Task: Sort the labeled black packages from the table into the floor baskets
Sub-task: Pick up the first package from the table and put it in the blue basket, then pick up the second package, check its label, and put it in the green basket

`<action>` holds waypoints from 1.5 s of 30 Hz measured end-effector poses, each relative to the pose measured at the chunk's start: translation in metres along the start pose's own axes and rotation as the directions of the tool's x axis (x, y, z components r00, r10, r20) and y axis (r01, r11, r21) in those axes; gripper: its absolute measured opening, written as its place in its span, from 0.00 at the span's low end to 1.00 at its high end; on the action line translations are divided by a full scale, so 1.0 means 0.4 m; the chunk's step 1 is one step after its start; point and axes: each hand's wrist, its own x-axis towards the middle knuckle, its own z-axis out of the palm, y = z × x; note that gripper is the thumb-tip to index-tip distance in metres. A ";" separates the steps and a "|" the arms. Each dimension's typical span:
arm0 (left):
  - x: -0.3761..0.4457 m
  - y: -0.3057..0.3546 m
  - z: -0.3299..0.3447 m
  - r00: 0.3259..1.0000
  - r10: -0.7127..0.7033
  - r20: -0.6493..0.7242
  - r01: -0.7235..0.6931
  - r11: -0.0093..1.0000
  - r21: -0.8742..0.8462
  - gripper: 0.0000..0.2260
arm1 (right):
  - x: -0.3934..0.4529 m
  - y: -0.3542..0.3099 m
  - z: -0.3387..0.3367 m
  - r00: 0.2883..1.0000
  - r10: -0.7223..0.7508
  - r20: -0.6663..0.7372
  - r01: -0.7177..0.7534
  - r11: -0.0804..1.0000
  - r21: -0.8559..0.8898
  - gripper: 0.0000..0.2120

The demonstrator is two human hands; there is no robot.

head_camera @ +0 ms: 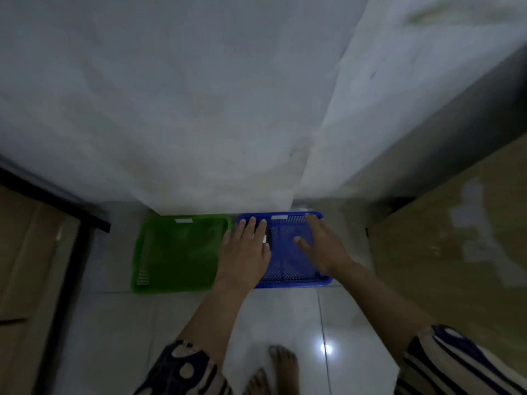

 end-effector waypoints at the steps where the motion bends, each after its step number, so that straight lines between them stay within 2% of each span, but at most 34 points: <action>1: -0.030 0.031 -0.060 1.000 0.010 -0.015 -0.010 1.000 -0.003 0.23 | -0.042 -0.029 -0.055 1.000 -0.014 -0.025 0.014 1.000 -0.011 0.29; 6: -0.162 0.188 -0.302 0.992 0.052 -0.115 -0.060 0.996 -0.069 0.21 | -0.250 -0.124 -0.276 0.992 -0.050 -0.118 0.047 0.999 -0.026 0.27; 11: -0.257 0.348 -0.431 0.965 0.128 -0.230 -0.145 0.988 -0.056 0.21 | -0.427 -0.131 -0.433 0.958 -0.144 -0.247 0.134 0.989 -0.055 0.27; 18: -0.373 0.646 -0.465 0.914 0.247 -0.321 -0.267 0.963 -0.019 0.20 | -0.633 -0.003 -0.642 0.867 -0.260 -0.425 0.236 0.966 -0.109 0.26; 23: -0.454 0.884 -0.418 0.909 0.233 -0.346 -0.269 0.961 -0.060 0.20 | -0.758 0.190 -0.778 0.856 -0.278 -0.437 0.239 0.960 -0.143 0.26; 33: -0.502 1.234 -0.346 0.932 0.215 -0.292 -0.284 0.933 -0.219 0.21 | -0.891 0.491 -1.012 0.889 -0.130 -0.439 0.115 0.992 -0.060 0.25; 39: -0.430 1.352 -0.303 0.921 0.302 -0.247 -0.354 0.912 -0.205 0.21 | -0.893 0.617 -1.079 0.880 -0.002 -0.475 0.022 0.999 0.036 0.25; 45: -0.354 1.454 -0.239 0.950 0.273 -0.153 -0.298 0.937 -0.183 0.22 | -0.857 0.743 -1.151 0.883 0.075 -0.464 -0.046 0.996 0.074 0.24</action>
